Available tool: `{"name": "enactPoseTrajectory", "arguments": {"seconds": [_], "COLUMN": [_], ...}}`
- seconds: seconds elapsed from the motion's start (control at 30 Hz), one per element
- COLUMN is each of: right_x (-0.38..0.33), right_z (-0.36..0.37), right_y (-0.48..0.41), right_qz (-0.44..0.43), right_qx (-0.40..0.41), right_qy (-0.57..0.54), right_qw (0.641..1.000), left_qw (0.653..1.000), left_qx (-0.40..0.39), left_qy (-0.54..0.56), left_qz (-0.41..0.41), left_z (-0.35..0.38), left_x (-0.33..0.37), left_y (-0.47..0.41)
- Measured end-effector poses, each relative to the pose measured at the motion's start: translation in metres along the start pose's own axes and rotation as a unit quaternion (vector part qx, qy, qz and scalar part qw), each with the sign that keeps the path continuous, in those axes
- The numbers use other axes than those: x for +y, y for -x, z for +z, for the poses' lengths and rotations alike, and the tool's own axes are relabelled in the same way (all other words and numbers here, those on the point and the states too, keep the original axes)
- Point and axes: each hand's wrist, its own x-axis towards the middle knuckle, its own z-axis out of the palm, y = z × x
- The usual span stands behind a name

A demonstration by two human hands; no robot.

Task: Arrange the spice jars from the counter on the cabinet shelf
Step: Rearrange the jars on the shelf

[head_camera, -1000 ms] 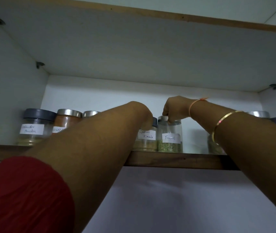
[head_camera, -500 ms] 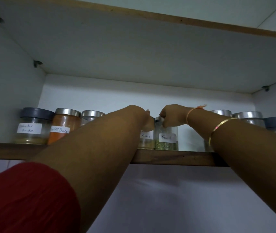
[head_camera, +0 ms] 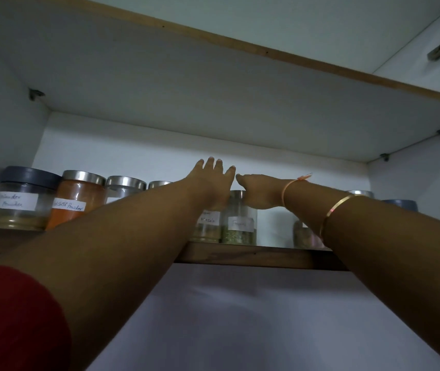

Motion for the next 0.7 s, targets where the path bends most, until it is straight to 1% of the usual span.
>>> {"name": "enactPoseTrajectory", "arguments": {"seconds": [0.07,0.17,0.3,0.5,0.7], "right_x": [0.007,0.025,0.056,0.103,0.149], "right_z": [-0.007,-0.019,-0.03,-0.036,-0.038], "right_y": [0.01,0.025,0.04,0.057,0.074], "right_qz": [0.007,0.028,0.055,0.072,0.084], "right_qx": [-0.001,0.014,0.044,0.065,0.079], "right_qy": [-0.003,-0.011,-0.013,-0.028,-0.042], "right_qw": [1.0,0.999,0.997,0.995,0.992], "left_qw": [0.999,0.997,0.994,0.99,0.976], "left_qx": [0.036,0.064,0.098,0.065,0.049], "left_qy": [-0.024,-0.038,0.029,0.118,0.211], "left_qz": [0.018,0.038,0.045,0.039,0.03], "left_z": [-0.001,-0.004,-0.016,-0.037,-0.057], "left_x": [0.003,0.008,0.019,0.065,0.122], "left_y": [0.002,0.003,0.005,0.003,-0.018]}}
